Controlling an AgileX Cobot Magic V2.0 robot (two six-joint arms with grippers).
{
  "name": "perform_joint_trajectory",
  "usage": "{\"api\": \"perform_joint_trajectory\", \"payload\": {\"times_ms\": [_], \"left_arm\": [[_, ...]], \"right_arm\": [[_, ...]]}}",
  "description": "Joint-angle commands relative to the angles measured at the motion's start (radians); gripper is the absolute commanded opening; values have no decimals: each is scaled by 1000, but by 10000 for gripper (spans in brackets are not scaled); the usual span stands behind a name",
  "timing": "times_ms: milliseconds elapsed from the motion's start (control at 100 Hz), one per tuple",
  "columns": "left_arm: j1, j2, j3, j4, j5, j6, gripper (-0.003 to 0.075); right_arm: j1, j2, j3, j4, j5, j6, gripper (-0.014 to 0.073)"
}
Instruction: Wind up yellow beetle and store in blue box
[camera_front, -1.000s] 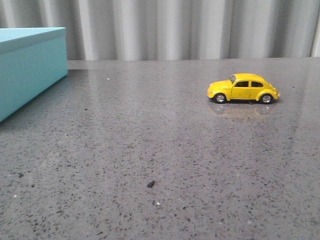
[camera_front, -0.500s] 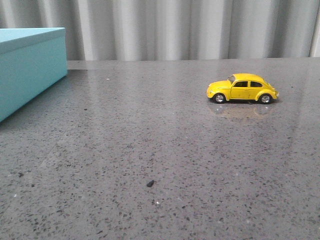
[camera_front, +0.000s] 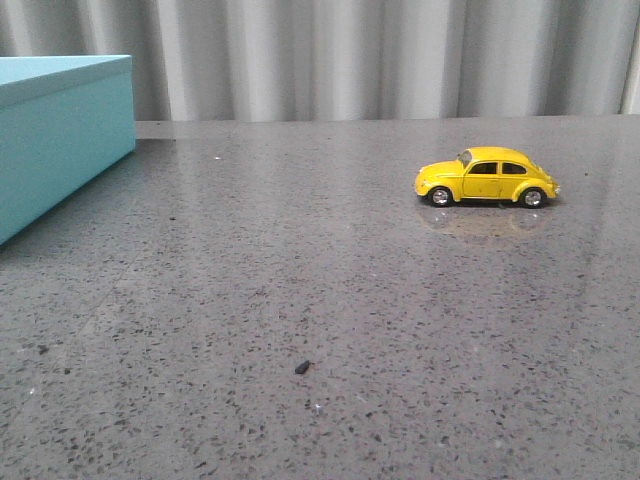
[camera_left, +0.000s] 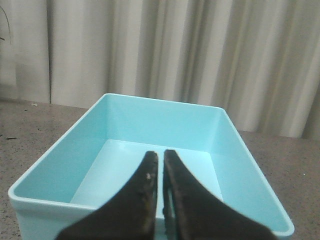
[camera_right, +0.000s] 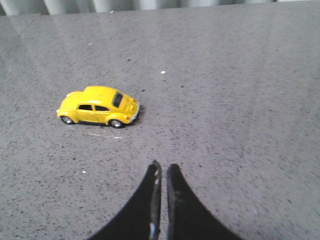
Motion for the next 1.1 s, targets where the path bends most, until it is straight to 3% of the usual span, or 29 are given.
{"api": "perform_joint_trajectory", "payload": {"times_ms": [0,350,650,1090], "left_arm": [[1,16,-37,0,-66,-8,-21],[1,16,-37,0,-66,-8,-21],[1,16,-37,0,-66,-8,-21],[1,16,-37,0,-66,-8,-21]], "right_arm": [[27,102,-90,2,-44,-12,-43],[141,518,-432,2,118,-12,-43],[167,858,-776,20,358,-12,-42],[196,1153,-1101,32,581,4,-42]]}}
